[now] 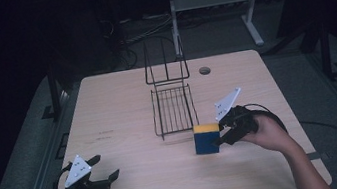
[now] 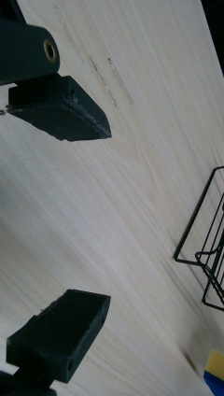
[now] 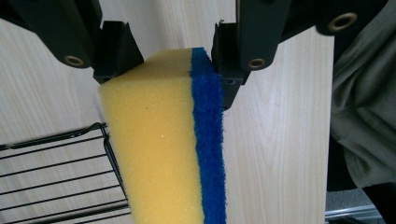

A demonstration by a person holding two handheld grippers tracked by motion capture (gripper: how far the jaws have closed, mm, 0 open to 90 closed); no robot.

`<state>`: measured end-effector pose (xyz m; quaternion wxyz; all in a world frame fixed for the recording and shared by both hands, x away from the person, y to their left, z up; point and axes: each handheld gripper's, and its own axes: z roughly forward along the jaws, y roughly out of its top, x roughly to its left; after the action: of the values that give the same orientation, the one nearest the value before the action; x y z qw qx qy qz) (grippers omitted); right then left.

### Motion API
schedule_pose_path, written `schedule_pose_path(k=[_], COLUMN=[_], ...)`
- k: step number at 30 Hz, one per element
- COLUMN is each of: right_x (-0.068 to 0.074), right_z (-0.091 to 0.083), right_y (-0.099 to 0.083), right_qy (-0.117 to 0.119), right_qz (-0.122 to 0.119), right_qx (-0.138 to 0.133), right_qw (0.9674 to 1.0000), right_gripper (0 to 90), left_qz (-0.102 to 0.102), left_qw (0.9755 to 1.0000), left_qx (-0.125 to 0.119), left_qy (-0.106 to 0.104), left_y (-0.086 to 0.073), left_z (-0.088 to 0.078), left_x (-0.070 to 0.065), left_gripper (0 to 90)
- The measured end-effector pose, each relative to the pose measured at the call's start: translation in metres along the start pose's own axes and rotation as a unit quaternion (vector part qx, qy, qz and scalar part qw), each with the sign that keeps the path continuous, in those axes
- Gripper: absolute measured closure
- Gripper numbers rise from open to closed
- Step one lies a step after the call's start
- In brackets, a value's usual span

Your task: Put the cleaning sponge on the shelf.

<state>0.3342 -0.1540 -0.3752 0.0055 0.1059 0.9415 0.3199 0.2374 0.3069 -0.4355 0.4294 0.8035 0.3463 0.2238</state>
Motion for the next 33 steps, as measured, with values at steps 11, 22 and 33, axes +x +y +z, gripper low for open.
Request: schedule_pose_path(k=[11,22,33], right_x=[-0.006,-0.015,-0.021], right_z=[0.002,0.002,0.004], right_y=[0.011,0.026,0.041], right_qy=[0.005,0.003,0.003], right_qz=[-0.005,-0.011,-0.021], right_qx=[-0.006,-0.006,-0.001], right_qw=[1.0000,0.9999,0.9998], right_gripper=[56.2,56.1,56.1], left_qz=[-0.002,-0.002,-0.001], left_qw=[1.0000,1.0000,1.0000], left_qx=[0.000,0.000,-0.002], left_qy=[0.005,0.004,0.006], left_y=[-0.001,-0.001,0.000], left_z=[-0.001,-0.002,-0.002], left_x=[0.002,0.002,0.003], left_gripper=[16.2,16.2,16.2])
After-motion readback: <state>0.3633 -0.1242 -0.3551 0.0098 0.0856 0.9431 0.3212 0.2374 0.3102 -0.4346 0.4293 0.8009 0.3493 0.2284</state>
